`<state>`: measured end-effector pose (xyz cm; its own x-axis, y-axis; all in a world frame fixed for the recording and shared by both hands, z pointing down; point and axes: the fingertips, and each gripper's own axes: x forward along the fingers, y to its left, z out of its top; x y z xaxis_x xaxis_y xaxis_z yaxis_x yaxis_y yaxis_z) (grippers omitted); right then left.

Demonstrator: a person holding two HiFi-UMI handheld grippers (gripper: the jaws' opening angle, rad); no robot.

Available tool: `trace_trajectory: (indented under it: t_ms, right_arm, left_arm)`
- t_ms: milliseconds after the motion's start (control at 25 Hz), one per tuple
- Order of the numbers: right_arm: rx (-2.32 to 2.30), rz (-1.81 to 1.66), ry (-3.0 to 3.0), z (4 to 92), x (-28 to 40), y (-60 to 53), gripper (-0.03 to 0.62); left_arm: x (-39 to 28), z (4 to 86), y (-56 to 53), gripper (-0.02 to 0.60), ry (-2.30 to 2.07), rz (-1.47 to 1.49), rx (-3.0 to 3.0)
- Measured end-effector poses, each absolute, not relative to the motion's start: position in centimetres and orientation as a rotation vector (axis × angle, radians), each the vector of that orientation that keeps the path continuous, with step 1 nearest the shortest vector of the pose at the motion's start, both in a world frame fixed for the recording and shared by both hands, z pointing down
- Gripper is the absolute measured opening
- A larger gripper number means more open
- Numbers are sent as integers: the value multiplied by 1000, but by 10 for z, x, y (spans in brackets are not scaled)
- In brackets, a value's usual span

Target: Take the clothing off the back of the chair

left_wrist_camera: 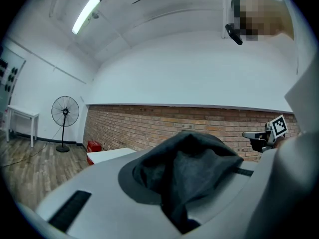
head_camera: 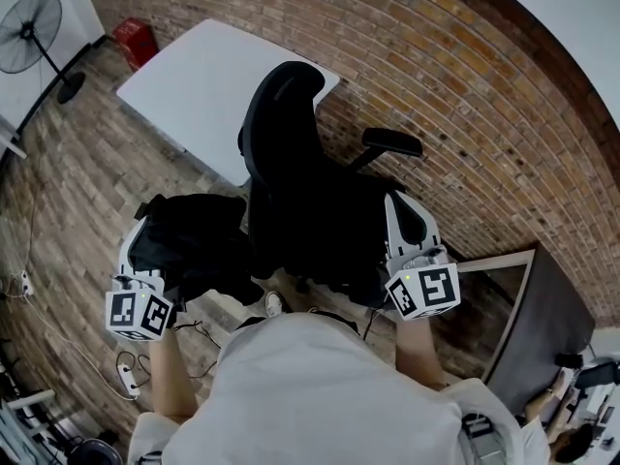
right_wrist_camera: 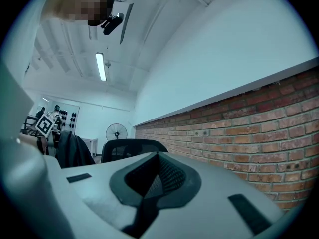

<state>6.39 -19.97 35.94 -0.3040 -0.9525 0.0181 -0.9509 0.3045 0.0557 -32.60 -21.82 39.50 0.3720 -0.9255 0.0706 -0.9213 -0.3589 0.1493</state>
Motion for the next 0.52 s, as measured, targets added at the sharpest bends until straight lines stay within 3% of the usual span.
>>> trace_trajectory:
  t_ms: [520]
  right_arm:
    - [1805, -55, -2500, 364, 48, -206, 20]
  left_arm:
    - [-336, 399, -217, 29, -1668, -26, 2457]
